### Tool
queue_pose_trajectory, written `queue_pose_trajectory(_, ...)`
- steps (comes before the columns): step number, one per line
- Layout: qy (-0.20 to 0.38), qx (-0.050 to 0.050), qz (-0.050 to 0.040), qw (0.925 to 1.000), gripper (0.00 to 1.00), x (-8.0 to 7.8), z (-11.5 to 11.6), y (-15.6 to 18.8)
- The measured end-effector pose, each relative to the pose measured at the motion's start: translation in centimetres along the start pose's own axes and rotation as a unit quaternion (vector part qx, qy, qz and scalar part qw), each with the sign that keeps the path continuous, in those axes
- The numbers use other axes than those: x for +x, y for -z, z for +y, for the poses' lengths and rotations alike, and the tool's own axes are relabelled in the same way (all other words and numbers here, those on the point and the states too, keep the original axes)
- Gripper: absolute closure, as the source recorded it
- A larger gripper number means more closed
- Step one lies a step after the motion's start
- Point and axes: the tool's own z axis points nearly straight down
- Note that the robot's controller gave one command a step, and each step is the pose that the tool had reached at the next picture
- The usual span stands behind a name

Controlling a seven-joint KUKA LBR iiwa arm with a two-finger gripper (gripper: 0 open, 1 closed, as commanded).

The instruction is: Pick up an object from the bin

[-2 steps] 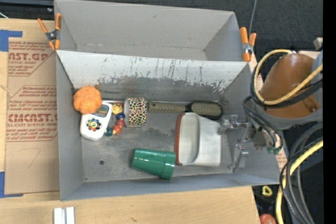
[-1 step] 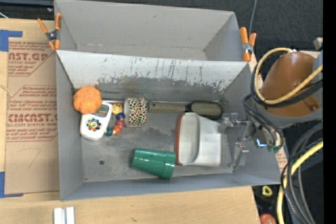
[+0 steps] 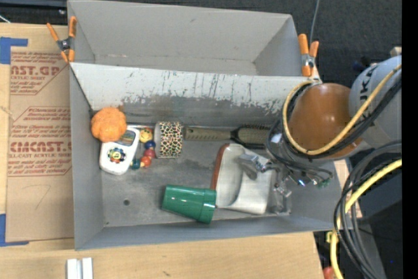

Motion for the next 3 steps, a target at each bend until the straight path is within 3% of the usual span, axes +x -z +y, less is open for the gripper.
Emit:
queue_pose_trajectory(1, -0.005, -0.004, 0.0036, 1.0, 0.0, 1.4, 0.2, 5.3)
queue_pose_trajectory(2, 0.141, -0.006, 0.0023, 0.99, 0.0, -3.3, 7.7, 2.5)
queue_pose_trajectory(3, 0.105, 0.0, -0.0044, 0.9945, 0.0, -1.5, 5.4, -0.2)
